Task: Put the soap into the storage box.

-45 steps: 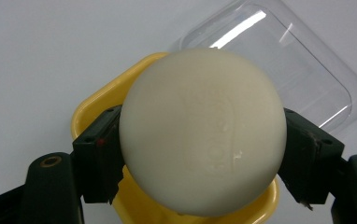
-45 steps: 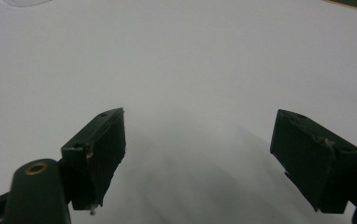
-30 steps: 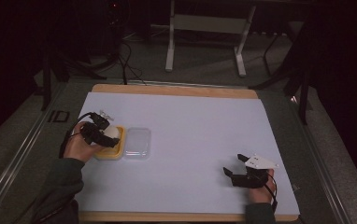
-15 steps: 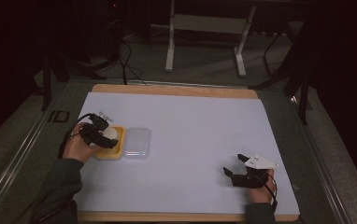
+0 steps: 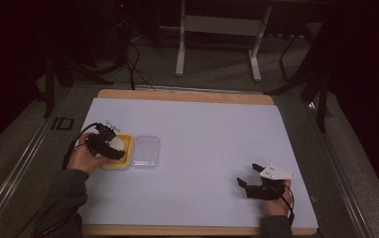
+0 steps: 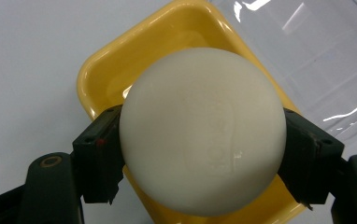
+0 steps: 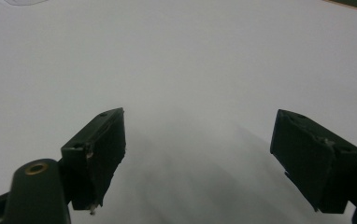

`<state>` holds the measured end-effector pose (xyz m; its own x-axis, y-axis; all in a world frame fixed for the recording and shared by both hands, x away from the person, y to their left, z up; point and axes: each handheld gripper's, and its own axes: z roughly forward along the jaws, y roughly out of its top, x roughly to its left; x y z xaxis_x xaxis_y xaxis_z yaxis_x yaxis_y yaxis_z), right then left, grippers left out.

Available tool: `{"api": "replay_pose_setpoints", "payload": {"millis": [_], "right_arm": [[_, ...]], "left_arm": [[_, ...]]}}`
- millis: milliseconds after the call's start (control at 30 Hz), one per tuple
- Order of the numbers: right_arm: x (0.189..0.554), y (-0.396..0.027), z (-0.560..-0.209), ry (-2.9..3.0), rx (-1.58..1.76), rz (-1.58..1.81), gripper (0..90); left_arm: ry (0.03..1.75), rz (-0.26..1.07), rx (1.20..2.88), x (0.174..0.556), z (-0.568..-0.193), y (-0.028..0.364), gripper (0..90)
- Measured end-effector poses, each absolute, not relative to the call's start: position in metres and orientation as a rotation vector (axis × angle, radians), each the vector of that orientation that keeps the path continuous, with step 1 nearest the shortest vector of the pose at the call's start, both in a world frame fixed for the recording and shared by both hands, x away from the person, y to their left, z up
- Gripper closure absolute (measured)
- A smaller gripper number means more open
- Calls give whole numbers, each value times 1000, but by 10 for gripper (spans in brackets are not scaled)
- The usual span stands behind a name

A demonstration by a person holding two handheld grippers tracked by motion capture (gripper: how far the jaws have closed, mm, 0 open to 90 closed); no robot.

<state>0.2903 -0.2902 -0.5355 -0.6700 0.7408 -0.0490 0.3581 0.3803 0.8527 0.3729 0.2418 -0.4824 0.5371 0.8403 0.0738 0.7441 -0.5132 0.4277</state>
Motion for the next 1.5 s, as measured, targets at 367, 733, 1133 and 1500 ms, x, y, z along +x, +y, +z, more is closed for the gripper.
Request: {"api": "replay_pose_setpoints", "payload": {"millis": [367,733,1133,1500], "right_arm": [[290,-290,-535,2219,949,1214,179],[290,-290,-535,2220,947,1213,179],[290,-290,-535,2221,946,1213,179],[290,-290,-536,2224,943,1211,179]], "left_arm": [[1303,367,2446,375,-488,240,258],[1285,360,2468,376,-491,238,258],[1255,326,2499,378,-495,240,256],[1203,296,2455,377,-495,248,208]]}}
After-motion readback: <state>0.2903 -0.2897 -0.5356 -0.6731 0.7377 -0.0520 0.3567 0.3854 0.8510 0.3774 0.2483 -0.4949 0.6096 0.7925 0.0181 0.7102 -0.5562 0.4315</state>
